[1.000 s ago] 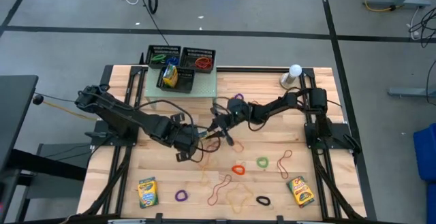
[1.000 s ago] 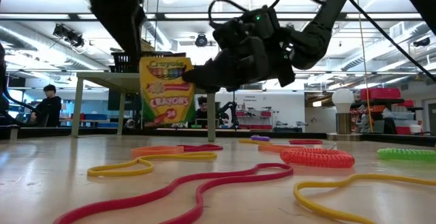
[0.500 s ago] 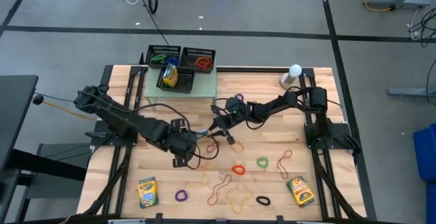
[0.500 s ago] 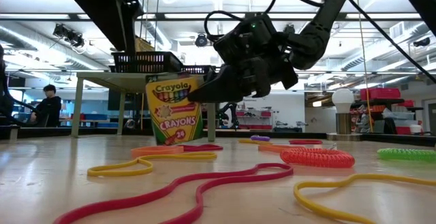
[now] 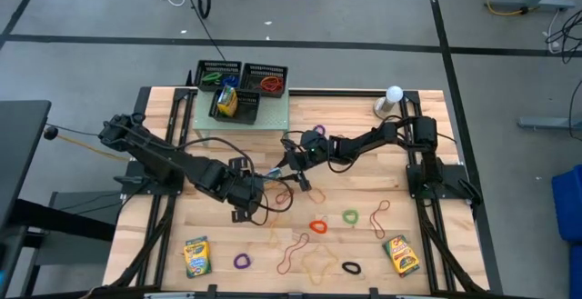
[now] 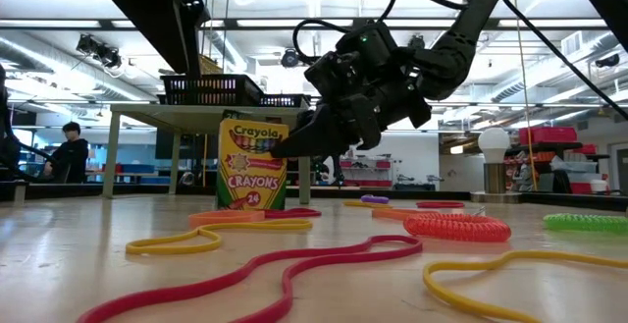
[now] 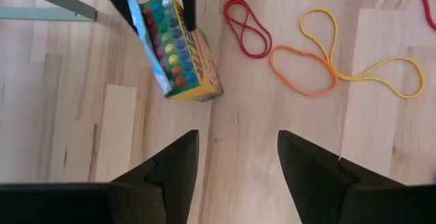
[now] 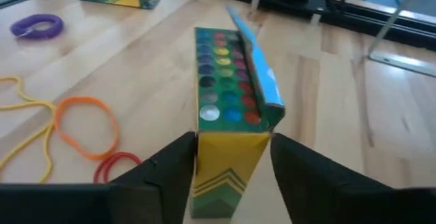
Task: Pick & Place Office Desk Supplies
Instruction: Put the yellow crayon box into the bottom black bin
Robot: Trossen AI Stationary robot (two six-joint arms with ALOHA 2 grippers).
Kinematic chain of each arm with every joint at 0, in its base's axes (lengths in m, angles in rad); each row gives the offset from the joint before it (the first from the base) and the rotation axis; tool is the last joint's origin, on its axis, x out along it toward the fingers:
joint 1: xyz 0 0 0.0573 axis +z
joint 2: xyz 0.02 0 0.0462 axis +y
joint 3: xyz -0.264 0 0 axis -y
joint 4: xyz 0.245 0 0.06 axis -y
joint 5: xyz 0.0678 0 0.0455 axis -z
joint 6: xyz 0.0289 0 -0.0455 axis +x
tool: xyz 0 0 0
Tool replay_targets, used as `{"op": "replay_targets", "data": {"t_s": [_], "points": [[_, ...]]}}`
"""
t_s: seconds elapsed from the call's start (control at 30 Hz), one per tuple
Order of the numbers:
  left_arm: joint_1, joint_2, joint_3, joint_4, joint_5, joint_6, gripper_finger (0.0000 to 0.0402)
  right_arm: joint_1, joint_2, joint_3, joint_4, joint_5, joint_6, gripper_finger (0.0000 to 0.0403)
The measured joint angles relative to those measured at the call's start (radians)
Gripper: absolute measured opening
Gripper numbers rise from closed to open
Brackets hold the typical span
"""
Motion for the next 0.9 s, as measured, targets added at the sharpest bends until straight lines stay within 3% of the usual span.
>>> {"op": "replay_targets", "data": {"t_s": [0.3,0.53,0.7,0.9], "points": [[0.045,0.000,0.096,-0.013,0.019,0.000,0.0205,0.029,-0.093,0.000,-0.091,0.115,0.003,0.0238],[0.100,0.000,0.163,-0.011,0.019,-0.029,0.0165,0.069,-0.266,-0.001,-0.432,0.245,-0.027,0.0225],[0.099,0.000,0.174,-0.012,0.019,-0.064,0.0121,0.086,-0.454,-0.039,-0.635,0.258,0.010,0.0165],[0.121,0.051,0.174,-0.022,0.009,-0.122,0.0069,0.114,-0.704,-0.284,-0.531,0.390,0.069,0.0043]]}}
